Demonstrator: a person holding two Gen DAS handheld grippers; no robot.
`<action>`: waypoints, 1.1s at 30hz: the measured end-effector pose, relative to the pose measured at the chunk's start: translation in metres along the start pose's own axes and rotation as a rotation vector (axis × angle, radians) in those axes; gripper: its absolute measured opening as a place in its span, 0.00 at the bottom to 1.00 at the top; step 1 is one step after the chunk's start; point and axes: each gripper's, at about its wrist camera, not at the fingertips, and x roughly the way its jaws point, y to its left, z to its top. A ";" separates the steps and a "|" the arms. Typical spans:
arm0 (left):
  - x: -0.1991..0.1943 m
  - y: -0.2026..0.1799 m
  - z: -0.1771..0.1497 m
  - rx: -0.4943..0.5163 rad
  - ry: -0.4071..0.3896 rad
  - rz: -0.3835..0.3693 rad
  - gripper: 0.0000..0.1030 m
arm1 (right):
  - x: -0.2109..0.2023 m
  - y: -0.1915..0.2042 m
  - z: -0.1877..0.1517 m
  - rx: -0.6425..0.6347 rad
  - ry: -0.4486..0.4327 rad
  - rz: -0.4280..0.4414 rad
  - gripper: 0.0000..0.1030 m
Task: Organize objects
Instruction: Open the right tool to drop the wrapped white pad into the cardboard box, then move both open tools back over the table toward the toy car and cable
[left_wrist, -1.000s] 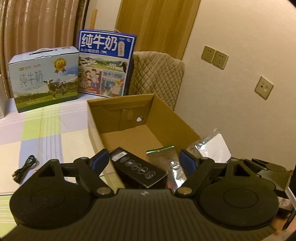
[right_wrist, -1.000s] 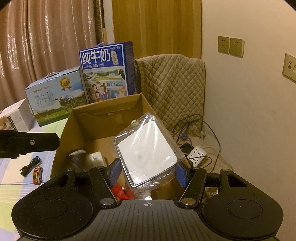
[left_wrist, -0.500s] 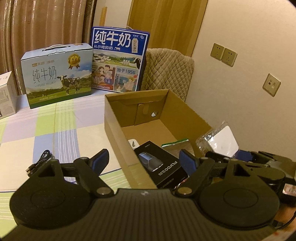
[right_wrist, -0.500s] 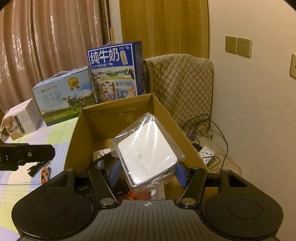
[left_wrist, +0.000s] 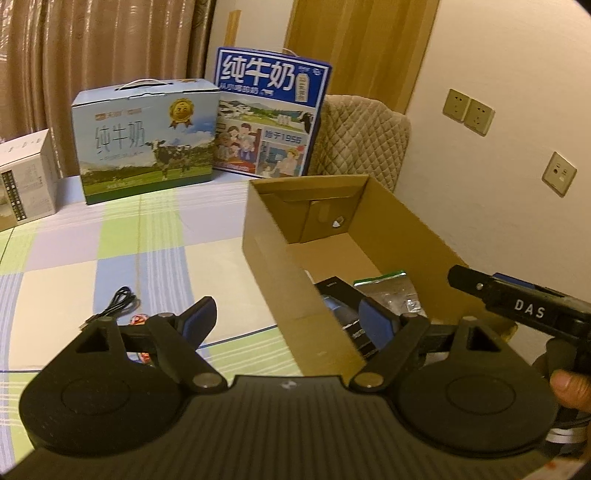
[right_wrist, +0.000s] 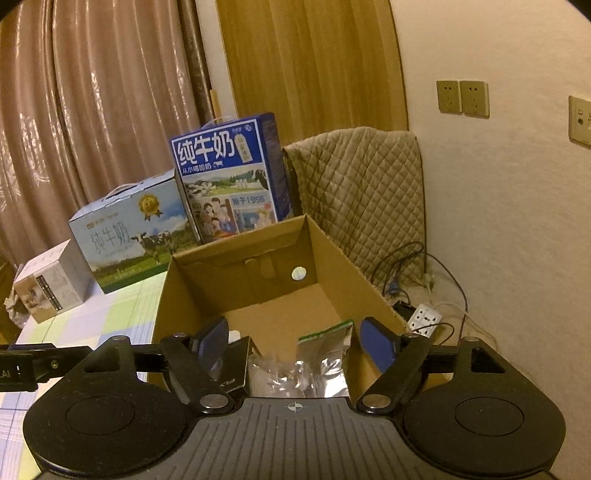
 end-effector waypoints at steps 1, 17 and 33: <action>-0.001 0.002 0.000 -0.002 0.000 0.003 0.79 | 0.001 0.001 0.000 -0.003 0.004 0.002 0.74; -0.010 0.026 -0.008 -0.017 0.004 0.044 0.81 | 0.001 0.034 -0.004 -0.065 -0.017 0.044 0.74; -0.028 0.085 -0.020 -0.067 -0.007 0.138 0.88 | 0.000 0.110 -0.018 -0.183 -0.056 0.205 0.74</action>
